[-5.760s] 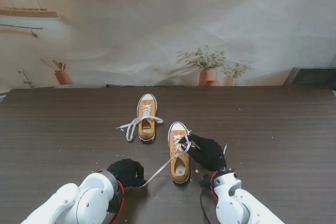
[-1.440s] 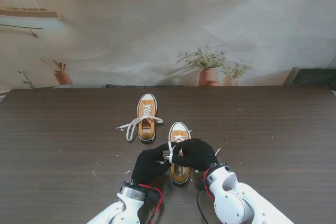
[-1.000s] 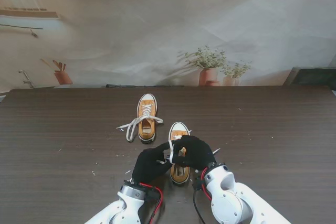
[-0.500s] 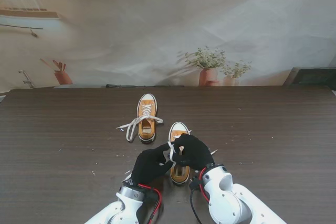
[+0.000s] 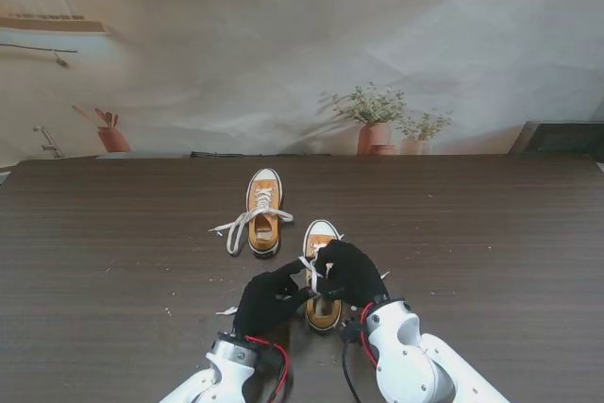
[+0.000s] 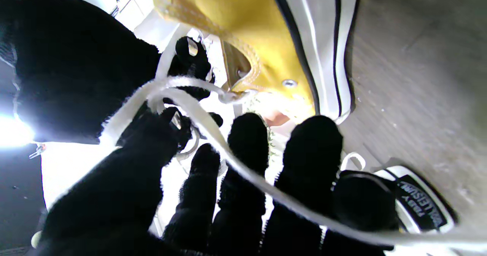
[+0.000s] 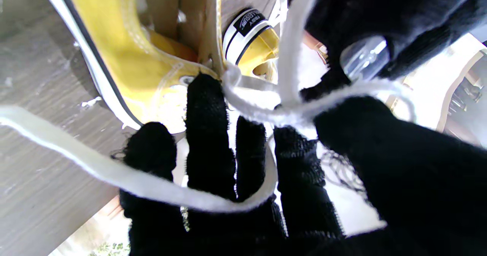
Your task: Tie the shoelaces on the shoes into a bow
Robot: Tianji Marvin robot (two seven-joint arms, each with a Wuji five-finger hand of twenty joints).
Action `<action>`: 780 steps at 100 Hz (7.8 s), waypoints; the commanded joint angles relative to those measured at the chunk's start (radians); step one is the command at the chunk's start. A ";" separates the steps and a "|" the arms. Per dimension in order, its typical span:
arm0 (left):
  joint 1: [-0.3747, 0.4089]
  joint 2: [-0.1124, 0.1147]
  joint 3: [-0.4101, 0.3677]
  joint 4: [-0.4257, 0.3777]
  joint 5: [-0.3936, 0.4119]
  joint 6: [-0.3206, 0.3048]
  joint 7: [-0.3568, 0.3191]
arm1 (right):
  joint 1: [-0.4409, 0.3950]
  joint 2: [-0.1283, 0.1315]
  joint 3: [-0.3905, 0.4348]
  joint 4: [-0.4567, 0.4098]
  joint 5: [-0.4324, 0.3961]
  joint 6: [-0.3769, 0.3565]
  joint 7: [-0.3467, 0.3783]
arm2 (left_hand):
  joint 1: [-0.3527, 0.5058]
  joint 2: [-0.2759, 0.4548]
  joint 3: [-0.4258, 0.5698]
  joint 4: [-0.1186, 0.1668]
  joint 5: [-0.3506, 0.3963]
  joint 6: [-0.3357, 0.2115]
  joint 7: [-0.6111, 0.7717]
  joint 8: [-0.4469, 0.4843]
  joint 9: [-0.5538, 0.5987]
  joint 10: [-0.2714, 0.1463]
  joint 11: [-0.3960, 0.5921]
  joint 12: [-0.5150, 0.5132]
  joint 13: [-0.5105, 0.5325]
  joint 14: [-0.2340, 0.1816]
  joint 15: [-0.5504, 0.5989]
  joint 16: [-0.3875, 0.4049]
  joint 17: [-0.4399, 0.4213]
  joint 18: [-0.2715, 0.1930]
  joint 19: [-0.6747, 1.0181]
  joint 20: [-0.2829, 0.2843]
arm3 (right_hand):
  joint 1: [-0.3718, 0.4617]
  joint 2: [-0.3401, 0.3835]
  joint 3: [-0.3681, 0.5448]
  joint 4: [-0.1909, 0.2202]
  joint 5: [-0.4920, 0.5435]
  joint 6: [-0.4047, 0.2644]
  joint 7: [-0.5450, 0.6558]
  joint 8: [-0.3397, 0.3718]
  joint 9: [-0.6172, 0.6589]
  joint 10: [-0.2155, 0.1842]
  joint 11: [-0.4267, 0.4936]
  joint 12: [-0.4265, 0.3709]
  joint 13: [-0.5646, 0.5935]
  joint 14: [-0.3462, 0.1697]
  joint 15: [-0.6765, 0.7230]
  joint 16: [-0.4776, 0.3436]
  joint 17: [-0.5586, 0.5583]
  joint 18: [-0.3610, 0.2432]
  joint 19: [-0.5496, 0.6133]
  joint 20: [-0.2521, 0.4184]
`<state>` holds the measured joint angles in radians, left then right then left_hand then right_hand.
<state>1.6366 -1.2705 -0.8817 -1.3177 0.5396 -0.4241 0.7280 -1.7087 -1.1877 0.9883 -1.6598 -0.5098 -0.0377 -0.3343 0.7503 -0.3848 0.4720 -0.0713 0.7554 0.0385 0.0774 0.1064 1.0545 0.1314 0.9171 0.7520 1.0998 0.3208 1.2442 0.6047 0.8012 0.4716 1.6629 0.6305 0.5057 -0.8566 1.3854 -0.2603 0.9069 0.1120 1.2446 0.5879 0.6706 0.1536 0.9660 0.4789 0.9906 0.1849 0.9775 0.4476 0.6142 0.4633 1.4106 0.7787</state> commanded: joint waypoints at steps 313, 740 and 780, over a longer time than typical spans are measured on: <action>0.027 -0.029 -0.026 -0.023 -0.149 -0.098 -0.079 | -0.015 0.031 0.004 -0.008 -0.054 -0.108 0.055 | 0.227 -0.100 -0.073 0.001 -0.125 -0.249 0.775 0.366 -0.400 0.002 -0.231 0.003 -0.386 -0.022 -0.193 0.078 -0.443 0.026 -0.309 0.158 | -0.011 -0.017 0.038 0.020 0.088 -0.101 -0.053 0.045 0.084 -0.033 -0.020 0.007 0.052 -0.010 0.002 0.001 0.030 -0.009 0.026 -0.022; -0.008 -0.006 -0.012 0.028 -0.144 0.093 -0.141 | -0.038 -0.002 0.095 0.094 -0.126 0.073 -0.144 | 0.080 -0.138 0.023 -0.019 -0.063 -0.074 0.568 0.273 -0.452 0.015 -0.250 -0.051 -0.426 -0.043 -0.227 0.086 -0.474 -0.004 -0.335 0.160 | -0.008 -0.090 0.114 0.018 0.209 -0.244 -0.111 0.013 0.227 0.004 -0.059 -0.009 0.109 0.049 0.008 -0.001 0.059 0.043 0.041 -0.040; -0.030 -0.026 0.016 0.041 -0.156 0.125 -0.105 | -0.042 0.000 0.092 0.089 -0.130 0.063 -0.144 | 0.220 -0.061 -0.118 0.004 -0.030 -0.087 0.649 0.227 -0.392 0.007 -0.210 -0.042 -0.385 -0.024 -0.193 0.068 -0.442 0.018 -0.307 0.133 | -0.008 -0.095 0.116 0.019 0.208 -0.239 -0.109 0.015 0.229 0.005 -0.059 -0.009 0.111 0.049 0.007 -0.001 0.061 0.042 0.042 -0.041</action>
<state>1.6049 -1.2863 -0.8730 -1.2859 0.3854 -0.3131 0.6292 -1.7445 -1.1917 1.0814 -1.5632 -0.6363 0.0300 -0.4922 0.9208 -0.4591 0.3903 -0.0712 0.6959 -0.0454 0.7121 0.3526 0.6482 0.1559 0.6885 0.7097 0.6864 0.2994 1.0318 0.6700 0.3473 0.4695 1.3236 0.7682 0.4627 -0.9376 1.4051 -0.2592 1.0629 -0.0602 1.0999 0.5965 0.8801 0.1519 0.9155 0.4758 1.0795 0.2338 0.9784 0.4476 0.6728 0.4874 1.4279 0.7434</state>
